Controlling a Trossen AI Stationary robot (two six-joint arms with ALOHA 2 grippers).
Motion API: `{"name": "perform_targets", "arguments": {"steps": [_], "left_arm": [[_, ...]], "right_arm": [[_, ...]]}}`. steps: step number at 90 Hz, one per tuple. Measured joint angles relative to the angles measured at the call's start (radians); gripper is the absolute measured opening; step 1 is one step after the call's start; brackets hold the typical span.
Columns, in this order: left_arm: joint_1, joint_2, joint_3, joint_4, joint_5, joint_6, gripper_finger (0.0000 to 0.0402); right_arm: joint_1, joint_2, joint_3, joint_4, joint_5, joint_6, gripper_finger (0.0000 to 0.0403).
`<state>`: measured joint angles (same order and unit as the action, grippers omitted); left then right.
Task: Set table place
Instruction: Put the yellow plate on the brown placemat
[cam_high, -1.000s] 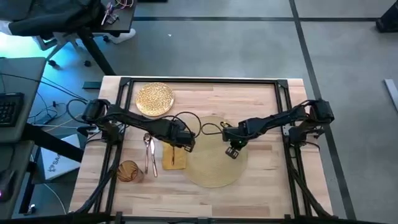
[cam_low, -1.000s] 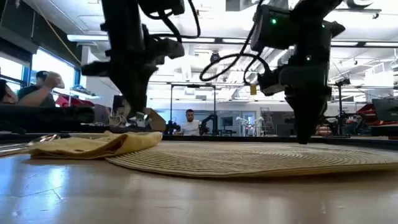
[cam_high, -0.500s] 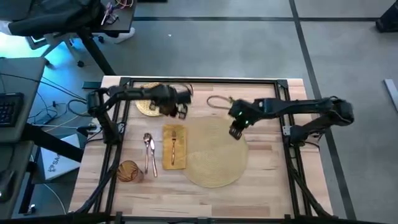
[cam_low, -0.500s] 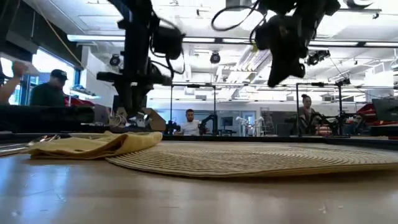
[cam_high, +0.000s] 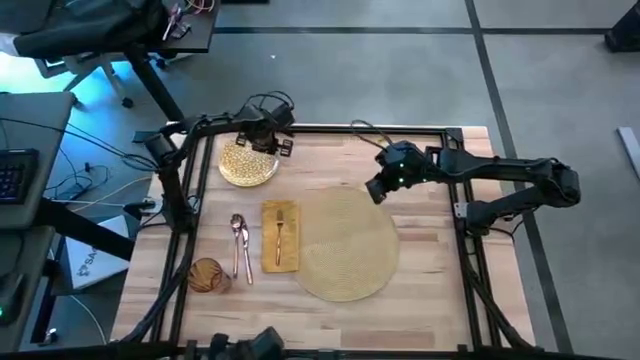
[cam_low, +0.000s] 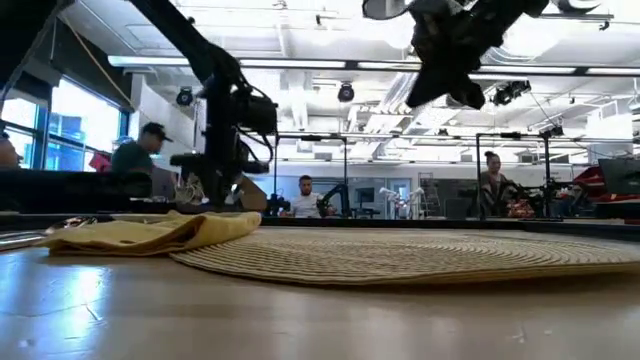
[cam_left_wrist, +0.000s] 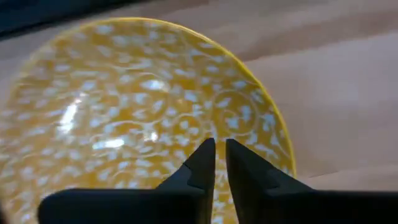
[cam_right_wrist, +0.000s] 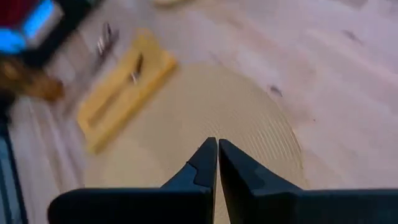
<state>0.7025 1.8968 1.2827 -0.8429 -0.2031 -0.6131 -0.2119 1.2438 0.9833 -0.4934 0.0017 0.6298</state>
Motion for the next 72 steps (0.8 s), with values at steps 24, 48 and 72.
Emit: {"name": "perform_targets", "arguments": {"steps": [24,48,72], "left_arm": [[-0.071,0.052,0.0,0.139,0.112,0.14,0.0001],[-0.177,-0.018,0.0,0.397,0.374,0.188,0.0],[-0.215,-0.225,0.066,0.082,0.17,0.149,0.0]], "right_arm": [[-0.019,0.0,0.005,0.101,0.117,0.139,0.0001],[-0.089,0.027,0.005,0.103,0.107,0.218,0.0001],[-0.264,0.262,0.015,0.232,-0.247,0.169,0.003]]}}
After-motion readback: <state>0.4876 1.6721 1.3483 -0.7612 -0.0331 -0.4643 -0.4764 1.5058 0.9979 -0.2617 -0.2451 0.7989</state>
